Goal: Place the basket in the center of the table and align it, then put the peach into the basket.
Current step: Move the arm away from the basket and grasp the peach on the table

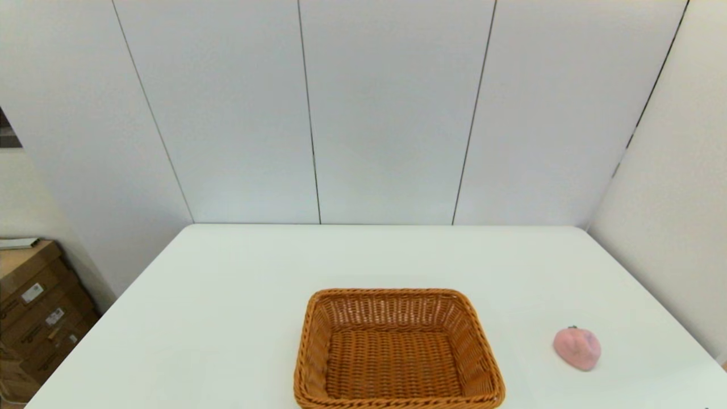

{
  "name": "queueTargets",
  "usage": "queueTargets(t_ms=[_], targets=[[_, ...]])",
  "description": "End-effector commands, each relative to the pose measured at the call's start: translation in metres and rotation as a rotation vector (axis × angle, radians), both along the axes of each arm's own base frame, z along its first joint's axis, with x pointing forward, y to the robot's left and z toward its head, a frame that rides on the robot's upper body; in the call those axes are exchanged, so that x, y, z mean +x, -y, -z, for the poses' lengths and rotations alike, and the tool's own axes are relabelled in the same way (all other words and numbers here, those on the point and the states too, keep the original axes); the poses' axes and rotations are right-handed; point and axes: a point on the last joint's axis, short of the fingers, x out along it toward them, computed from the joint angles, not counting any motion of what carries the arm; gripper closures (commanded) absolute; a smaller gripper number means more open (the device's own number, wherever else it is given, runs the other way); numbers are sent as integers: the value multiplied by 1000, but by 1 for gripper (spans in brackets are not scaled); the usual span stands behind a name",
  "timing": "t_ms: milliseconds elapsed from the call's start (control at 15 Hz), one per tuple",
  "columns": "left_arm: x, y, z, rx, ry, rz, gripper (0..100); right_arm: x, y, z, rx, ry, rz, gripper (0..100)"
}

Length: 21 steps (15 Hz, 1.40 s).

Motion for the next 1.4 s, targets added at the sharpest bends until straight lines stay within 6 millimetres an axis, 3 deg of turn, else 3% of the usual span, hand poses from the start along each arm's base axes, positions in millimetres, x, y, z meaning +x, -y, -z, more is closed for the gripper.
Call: queueTargets(t_ms=[67, 333, 467, 800, 1200, 1267, 1400], targets=[[0, 0, 0, -3, 0, -1, 0, 193, -4, 39, -88, -644, 59, 0], [0, 0, 0, -4, 0, -1, 0, 237, -8, 97, -144, -652, 98, 0], [0, 0, 0, -4, 0, -1, 0, 247, -8, 108, -129, -650, 90, 0], [0, 0, 0, -4, 0, -1, 0, 259, -4, 113, -89, -609, 89, 0], [0, 0, 0, -4, 0, -1, 0, 257, 9, 108, -68, -606, 121, 0], [0, 0, 0, -4, 0, -1, 0, 257, 9, 109, -67, -606, 122, 100], [0, 0, 0, -6, 0, -1, 0, 255, 8, 105, -66, -596, 120, 100]])
